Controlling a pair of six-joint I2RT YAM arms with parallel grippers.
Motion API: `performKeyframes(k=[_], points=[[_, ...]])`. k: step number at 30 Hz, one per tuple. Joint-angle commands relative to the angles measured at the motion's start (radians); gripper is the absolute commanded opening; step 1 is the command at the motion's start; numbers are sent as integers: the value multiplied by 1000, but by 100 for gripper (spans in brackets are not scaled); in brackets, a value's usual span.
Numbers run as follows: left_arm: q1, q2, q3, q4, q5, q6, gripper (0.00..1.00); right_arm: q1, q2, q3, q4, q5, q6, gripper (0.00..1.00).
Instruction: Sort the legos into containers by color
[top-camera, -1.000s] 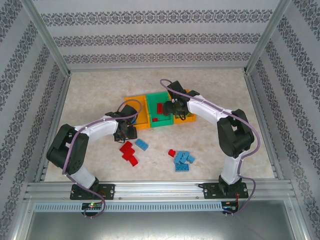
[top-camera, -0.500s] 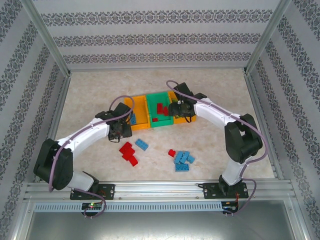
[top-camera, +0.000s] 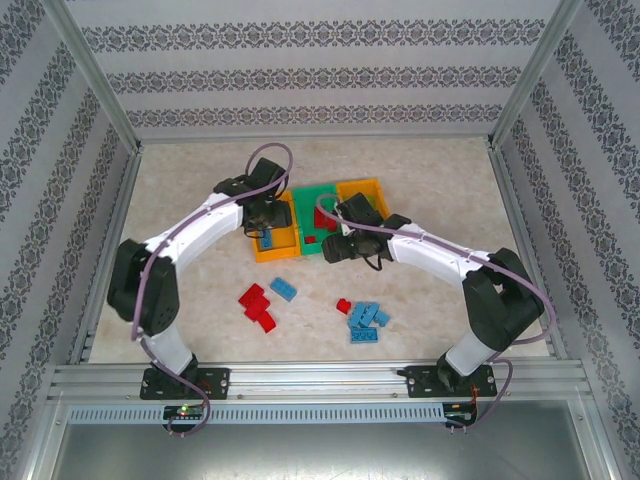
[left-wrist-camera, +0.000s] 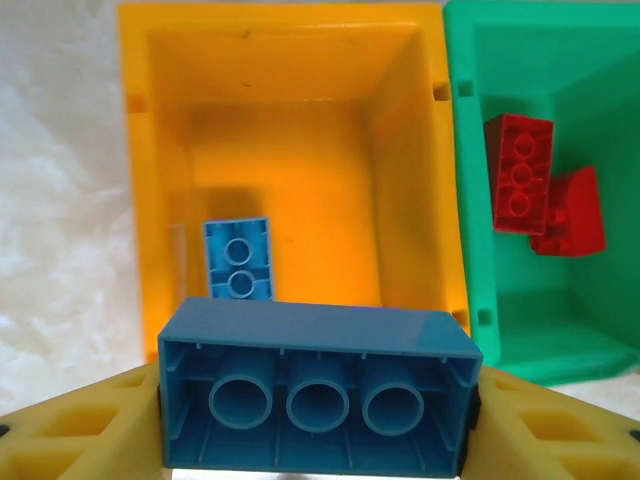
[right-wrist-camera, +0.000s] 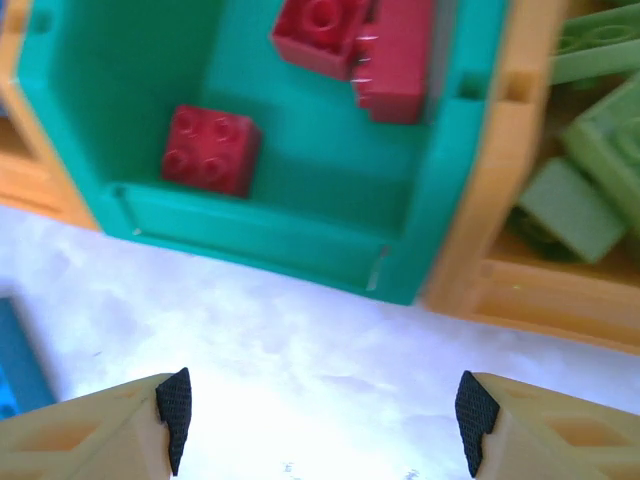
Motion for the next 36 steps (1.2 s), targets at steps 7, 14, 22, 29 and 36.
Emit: performKeyframes(k=[7, 14, 22, 29, 36], points=[[10, 113, 103, -45, 5, 9, 67, 104, -15, -49, 126, -61, -34, 77], [8, 75, 73, -37, -8, -6, 93, 228, 43, -2, 134, -75, -114, 80], [14, -7, 45, -39, -56, -21, 99, 322, 124, 55, 123, -74, -164, 82], [44, -108, -17, -34, -92, -41, 99, 365, 222, 112, 81, -46, -192, 83], [99, -222, -131, -13, -94, -67, 99, 386, 288, 147, 38, -27, -217, 79]])
